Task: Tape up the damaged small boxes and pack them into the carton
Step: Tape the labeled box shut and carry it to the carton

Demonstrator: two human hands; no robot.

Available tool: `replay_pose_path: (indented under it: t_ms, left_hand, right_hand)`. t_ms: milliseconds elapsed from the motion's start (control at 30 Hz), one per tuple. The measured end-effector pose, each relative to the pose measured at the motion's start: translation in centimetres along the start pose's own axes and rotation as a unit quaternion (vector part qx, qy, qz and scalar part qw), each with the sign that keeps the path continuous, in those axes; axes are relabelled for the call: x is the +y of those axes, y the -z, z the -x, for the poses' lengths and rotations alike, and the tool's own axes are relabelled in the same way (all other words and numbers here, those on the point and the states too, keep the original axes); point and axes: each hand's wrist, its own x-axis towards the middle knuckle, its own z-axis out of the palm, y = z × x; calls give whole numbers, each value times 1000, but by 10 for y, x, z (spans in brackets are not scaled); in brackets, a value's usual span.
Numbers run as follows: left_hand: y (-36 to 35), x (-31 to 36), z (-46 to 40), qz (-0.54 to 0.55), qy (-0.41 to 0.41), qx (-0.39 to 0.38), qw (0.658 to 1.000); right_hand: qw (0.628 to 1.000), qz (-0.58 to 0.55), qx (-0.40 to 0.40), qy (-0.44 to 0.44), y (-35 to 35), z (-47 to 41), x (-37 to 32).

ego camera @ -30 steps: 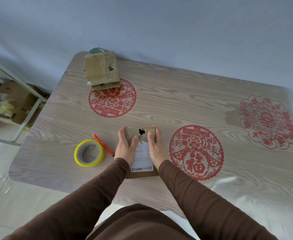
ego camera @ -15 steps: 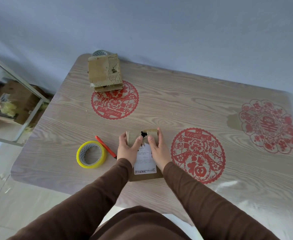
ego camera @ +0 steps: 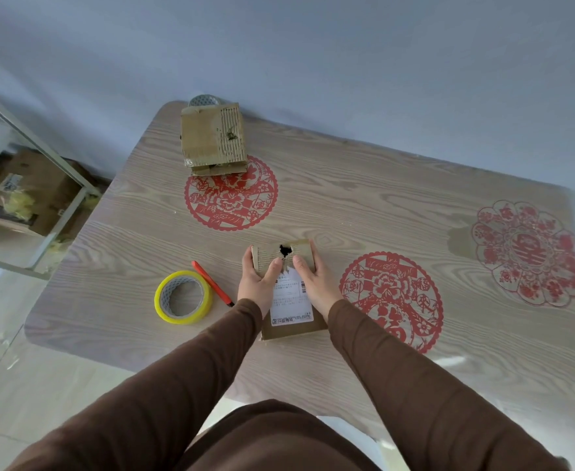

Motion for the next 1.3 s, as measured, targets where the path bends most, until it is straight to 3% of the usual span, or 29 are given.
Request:
replay_pose_path:
  t_ms: [100,200,333,433,500,567,667,733,800,933,1100,1300]
  left_hand:
    - [1,7,1,-24,3,-12,1000]
    - [8,17,2,-114,-18,-7,993]
    - [37,15,18,-148,-115,59,980]
    - [70,0,31,-140,-127,135,973]
    - [90,-11,30,-165,-92,182,965]
    - [104,-18,26,-196,-46,193,960]
    - [111,-20,16,-252,-22,139,957]
    - [111,-20,8,-305,-13,95,947]
    - [111,-17,2,-354,6,77,932]
    - [113,-8,2,-393,0,75,917]
    - [133,-6,21,-352,-74,88,929]
    - [138,19,43,-206,-139,135,959]
  right_hand:
    - [999,44,8,2,4,-2,-1]
    - [986,153,58,4,7,-7,-4]
    - [919,346,152,115,-3,7,-27]
    - [906,296,125,275,-38,34,-50]
    - [921,236,51,307,-70,44,-53]
    - [950,182,-18,253,-100,44,-49]
    - [987,112,-94,70,-129,31,-40]
    - [987,104,-121,-27,-136,22,-37]
    - [981,127,-130,-67,-141,15,-33]
    - [974,161,-145,-62,-145,11,-25]
    - [991,52,-124,-23,-145,20,-24]
    - [973,162,-72,151,-124,35,-56]
